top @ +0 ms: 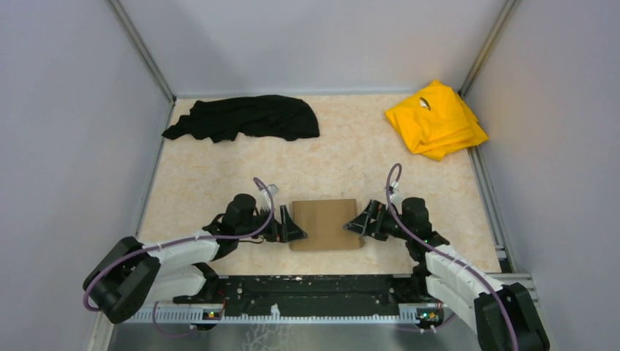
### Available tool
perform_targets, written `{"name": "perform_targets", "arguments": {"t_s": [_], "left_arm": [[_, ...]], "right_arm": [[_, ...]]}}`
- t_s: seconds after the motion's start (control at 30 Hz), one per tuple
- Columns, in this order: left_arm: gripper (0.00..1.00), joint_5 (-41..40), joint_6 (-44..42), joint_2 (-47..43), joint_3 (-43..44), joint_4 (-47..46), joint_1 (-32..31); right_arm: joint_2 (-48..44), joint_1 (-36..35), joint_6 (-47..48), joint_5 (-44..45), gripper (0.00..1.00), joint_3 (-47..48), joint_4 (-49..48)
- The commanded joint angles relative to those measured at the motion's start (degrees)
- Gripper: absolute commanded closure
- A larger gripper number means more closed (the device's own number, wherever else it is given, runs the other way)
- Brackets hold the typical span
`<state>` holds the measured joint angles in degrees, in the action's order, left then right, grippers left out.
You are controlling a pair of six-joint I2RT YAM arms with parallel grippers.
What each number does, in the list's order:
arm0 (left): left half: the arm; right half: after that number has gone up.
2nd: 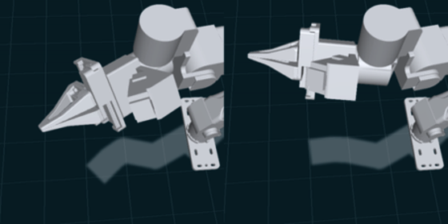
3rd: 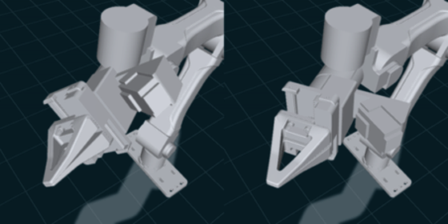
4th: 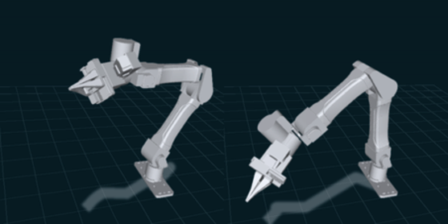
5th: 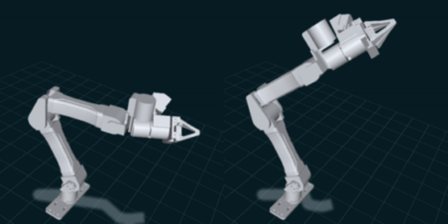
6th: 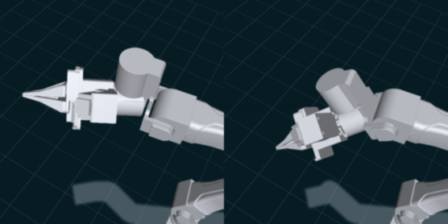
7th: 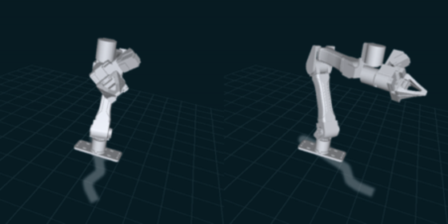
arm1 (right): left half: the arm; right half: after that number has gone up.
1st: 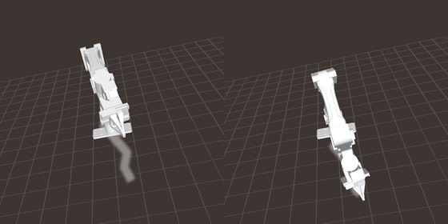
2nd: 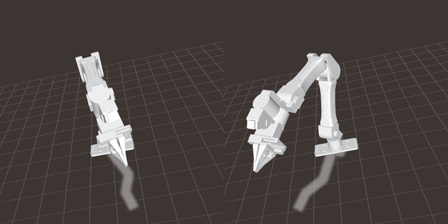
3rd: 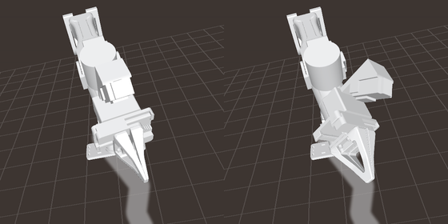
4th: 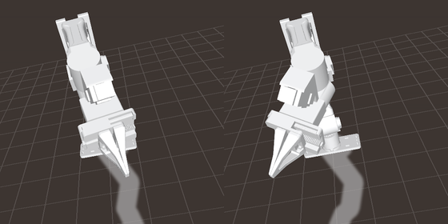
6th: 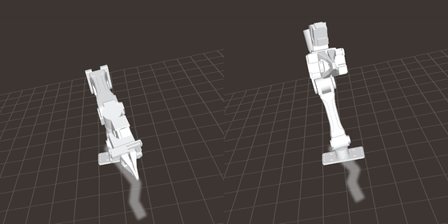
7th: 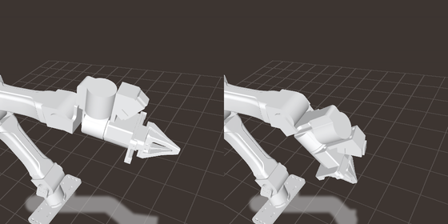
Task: Fold the paper box
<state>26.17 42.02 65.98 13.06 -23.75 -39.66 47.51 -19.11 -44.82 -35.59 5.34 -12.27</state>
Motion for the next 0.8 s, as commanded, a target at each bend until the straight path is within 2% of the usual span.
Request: {"name": "perform_targets", "arguments": {"t_s": [0.0, 0.43, 0.77], "left_arm": [[0.01, 0.16, 0.20, -1.85, 2.45, -0.80, -0.79], [0.01, -0.52, -0.49, -7.19, 6.26, 6.04, -0.89], [0.01, -1.18, -2.15, -8.85, 11.23, 11.84, -0.86]], "right_arm": [[-1.95, -0.66, -0.37, -1.41, 0.01, 3.41, -1.40], [-7.06, -0.75, -0.73, -2.01, 0.01, 8.34, 4.96], [-7.25, -0.76, -1.98, -2.86, 0.01, 11.93, 5.68]]}}
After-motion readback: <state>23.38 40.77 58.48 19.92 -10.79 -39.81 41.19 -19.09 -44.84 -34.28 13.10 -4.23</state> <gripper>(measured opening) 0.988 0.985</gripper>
